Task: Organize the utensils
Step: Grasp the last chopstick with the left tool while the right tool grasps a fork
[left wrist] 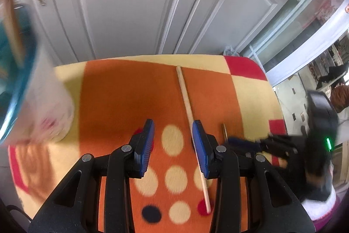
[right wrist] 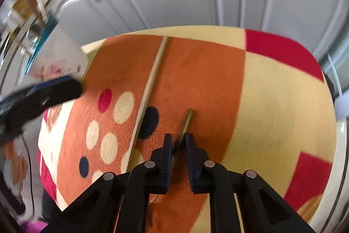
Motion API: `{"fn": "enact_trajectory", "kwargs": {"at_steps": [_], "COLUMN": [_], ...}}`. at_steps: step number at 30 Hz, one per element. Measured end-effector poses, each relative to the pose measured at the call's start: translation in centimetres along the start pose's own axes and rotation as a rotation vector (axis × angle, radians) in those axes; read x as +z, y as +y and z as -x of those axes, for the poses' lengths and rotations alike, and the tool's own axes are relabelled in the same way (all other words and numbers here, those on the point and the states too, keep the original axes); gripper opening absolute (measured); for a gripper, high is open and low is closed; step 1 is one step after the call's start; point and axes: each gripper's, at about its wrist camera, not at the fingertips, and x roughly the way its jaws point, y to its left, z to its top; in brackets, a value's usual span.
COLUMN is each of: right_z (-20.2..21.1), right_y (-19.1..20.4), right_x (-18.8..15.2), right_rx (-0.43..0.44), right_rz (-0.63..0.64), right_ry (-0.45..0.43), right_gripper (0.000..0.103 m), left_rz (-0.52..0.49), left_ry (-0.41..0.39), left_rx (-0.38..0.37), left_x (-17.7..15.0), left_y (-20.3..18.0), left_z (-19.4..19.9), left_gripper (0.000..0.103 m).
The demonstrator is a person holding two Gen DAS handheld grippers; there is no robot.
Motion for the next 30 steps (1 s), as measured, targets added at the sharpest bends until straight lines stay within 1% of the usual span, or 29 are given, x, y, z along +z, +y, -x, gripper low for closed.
{"fn": "enact_trajectory", "kwargs": {"at_steps": [2,3,6,10,11,12,13,14,15,16,17,20,23,24,26,28,30], "right_z": [0.0,0.2,0.9,1.0,1.0,0.9,0.9,0.9,0.8,0.7,0.7,0.6,0.5,0.5,0.8,1.9,3.1], "right_y": [0.0,-0.3,-2.1,-3.7,-3.9,-4.0,-4.1,-4.2,-4.2,-3.8,-3.5,-2.5,-2.0,-1.7,-1.4,-0.6,-0.2], "right_x": [-0.3,-0.5,-0.6,-0.9,-0.9,-0.8,-0.8,-0.7,-0.6,-0.5,-0.5,-0.9,-0.9,-0.8,-0.6,-0.5,-0.5], "right_rx": [-0.002,-0.003,-0.021,0.028,0.037,0.048,0.061,0.074,0.074,0.064,0.048,0.019,-0.008,-0.010,0.009,0.013,0.041], "right_rz": [0.053,0.060,0.026,-0.032,-0.046,-0.060,-0.075,-0.089,-0.093,-0.088,-0.076,-0.035,0.000,0.010,0.018,0.035,0.039], "right_ry": [0.021,0.026,0.026,0.032,0.030,0.028,0.025,0.022,0.019,0.015,0.009,-0.013,-0.012,-0.004,0.001,-0.017,-0.042], "right_gripper": [0.011,0.011,0.011,0.012,0.013,0.017,0.020,0.024,0.025,0.025,0.025,0.025,0.011,0.010,0.009,0.009,0.007], "left_rz": [0.005,0.005,-0.004,-0.006,-0.007,-0.008,-0.020,-0.033,-0.040,-0.047,-0.052,-0.033,-0.012,-0.007,0.010,0.022,0.023], "left_ry": [0.006,0.009,0.015,0.038,0.050,0.058,0.036,0.037,0.035,0.029,0.028,0.032,0.019,0.009,-0.019,-0.045,-0.072], "left_rx": [-0.006,-0.008,-0.002,0.033,0.043,0.050,0.059,0.075,0.084,0.095,0.094,0.059,0.046,0.037,0.018,0.007,-0.007], "left_x": [1.1,1.6,3.2,4.6,4.8,4.9,5.1,5.1,5.2,5.3,5.2,4.7,3.8,3.5,2.7,2.0,1.2], "left_y": [-0.3,-0.6,-1.3,-2.0,-2.0,-2.0,-2.2,-2.4,-2.5,-2.5,-2.5,-1.5,-0.5,-0.2,0.7,1.4,2.2], "left_z": [-1.2,-1.9,-4.0,-6.3,-6.9,-7.3,-7.3,-7.4,-7.4,-7.4,-7.4,-6.7,-4.8,-4.1,-1.7,0.1,2.3], "left_gripper": [0.035,0.035,0.035,0.035,0.035,0.035,0.034,0.027,0.022,0.010,0.008,0.006,0.005,0.005,0.005,0.005,0.005]}}
